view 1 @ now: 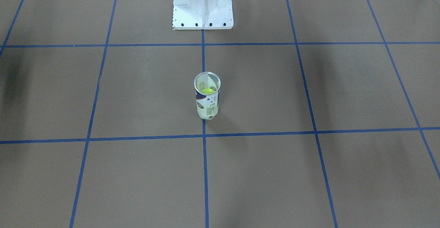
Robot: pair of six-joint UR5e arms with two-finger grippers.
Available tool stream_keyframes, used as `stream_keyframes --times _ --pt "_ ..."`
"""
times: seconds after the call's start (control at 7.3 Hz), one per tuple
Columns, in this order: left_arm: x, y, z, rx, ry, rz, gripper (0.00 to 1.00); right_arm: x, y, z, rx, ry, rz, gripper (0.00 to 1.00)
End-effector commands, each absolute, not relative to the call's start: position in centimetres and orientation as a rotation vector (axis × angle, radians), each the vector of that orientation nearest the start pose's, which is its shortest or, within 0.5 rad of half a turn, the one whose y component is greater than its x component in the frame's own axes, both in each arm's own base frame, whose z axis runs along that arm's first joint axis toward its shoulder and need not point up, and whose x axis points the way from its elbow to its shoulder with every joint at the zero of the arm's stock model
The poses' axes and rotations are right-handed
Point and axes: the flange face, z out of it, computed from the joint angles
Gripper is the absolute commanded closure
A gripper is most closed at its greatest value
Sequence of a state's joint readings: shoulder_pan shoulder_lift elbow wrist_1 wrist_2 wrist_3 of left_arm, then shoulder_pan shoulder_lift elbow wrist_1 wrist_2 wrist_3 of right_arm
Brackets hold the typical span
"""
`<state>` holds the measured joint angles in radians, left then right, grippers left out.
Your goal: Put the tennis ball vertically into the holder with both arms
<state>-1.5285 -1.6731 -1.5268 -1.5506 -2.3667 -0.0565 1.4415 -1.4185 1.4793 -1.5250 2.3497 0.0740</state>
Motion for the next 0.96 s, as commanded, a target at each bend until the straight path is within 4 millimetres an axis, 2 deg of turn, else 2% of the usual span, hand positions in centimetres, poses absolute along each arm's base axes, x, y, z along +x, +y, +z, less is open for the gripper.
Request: stream_keyframes --times 0.0,0.14,0.41,0.82 --pt "-3.9 -54.4 62.5 0.036 0.797 0.019 0.0 -1.1 -56.8 61.4 0.031 -0.784 -0.099 0.01" --pt "-3.8 -55.4 60.4 0.069 0.8 0.033 0.0 -1.1 -56.7 61.5 0.026 -0.791 -0.098 0.01" --pt "-3.7 -55.1 62.3 0.037 0.8 0.024 0.0 -1.0 -57.0 60.8 0.04 -0.794 -0.1 0.0" --pt "-3.5 -55.5 62.1 0.055 0.801 0.037 0.0 -1.0 -57.2 60.2 0.05 -0.795 -0.105 0.0"
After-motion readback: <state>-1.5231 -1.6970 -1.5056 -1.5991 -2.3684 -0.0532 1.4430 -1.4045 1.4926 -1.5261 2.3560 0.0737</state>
